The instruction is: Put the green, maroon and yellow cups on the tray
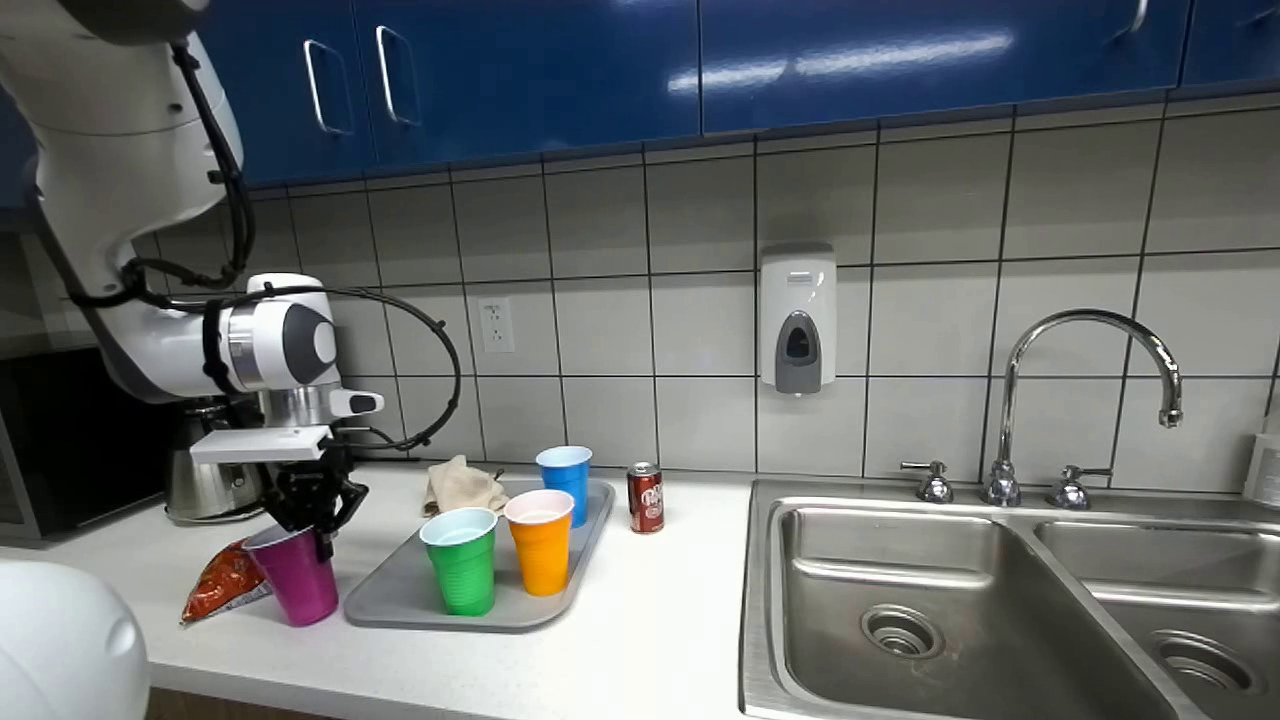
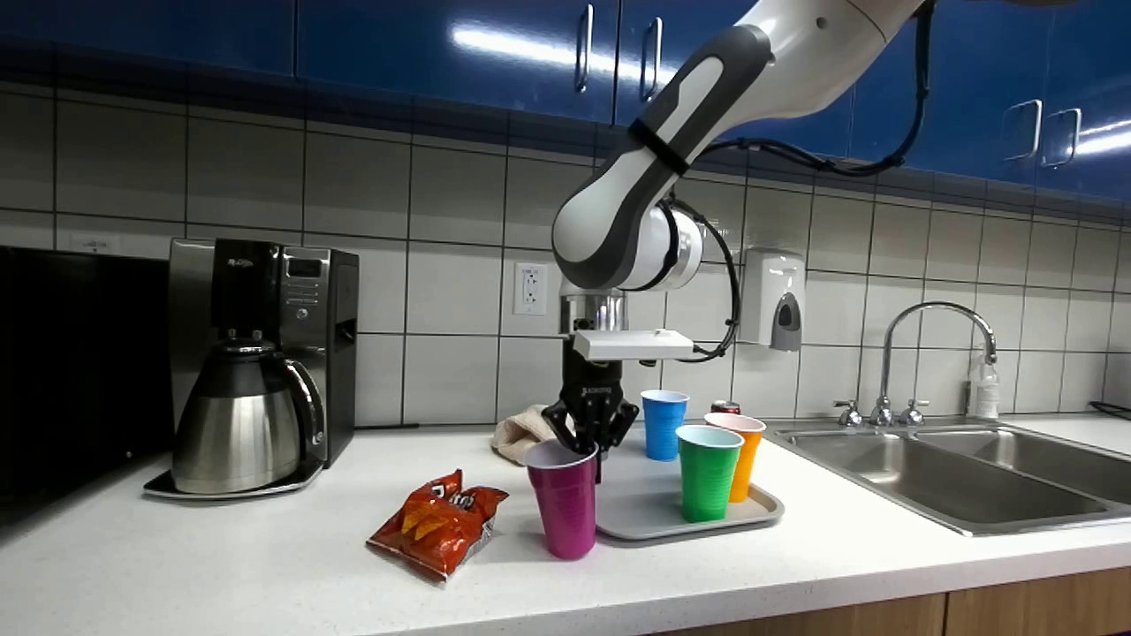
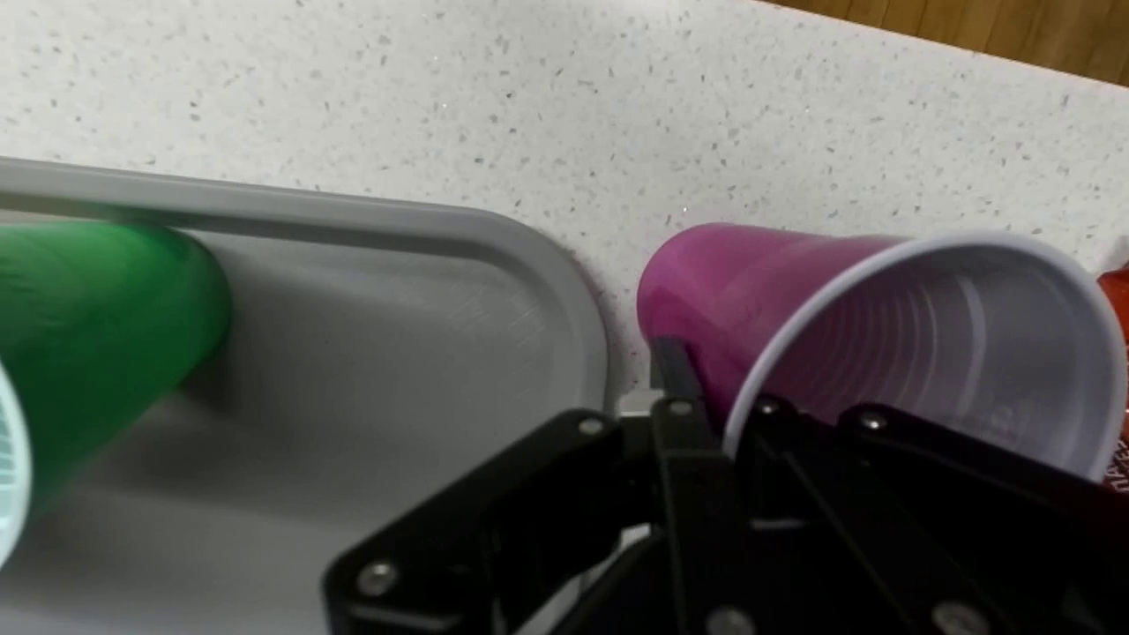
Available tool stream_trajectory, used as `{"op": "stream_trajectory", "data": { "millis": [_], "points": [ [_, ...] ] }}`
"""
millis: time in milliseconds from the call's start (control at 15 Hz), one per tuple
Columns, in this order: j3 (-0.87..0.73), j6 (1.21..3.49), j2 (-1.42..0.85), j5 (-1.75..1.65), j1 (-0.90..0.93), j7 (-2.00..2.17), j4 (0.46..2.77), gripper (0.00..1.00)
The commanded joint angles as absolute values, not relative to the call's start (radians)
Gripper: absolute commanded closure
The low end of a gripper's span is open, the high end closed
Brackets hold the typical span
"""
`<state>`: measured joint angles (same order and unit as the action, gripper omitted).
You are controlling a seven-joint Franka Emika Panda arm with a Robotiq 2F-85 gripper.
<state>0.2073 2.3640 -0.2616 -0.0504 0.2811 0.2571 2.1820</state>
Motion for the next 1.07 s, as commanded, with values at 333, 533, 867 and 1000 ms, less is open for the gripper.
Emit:
{"op": "stream_trajectory", "data": {
  "millis": [333,533,867,1000],
  "points": [
    [0.217,2.366,-0.223,0.02,0.262,0.201,2.184,1.0],
    [0.214,2.372,-0.203,0.045,0.26,0.19,2.183,1.0],
    [0.191,2.385,-0.185,0.042,0.244,0.207,2.168,1.0],
    [0.178,2.388,-0.189,0.038,0.234,0.212,2.159,1.0]
  ]
}}
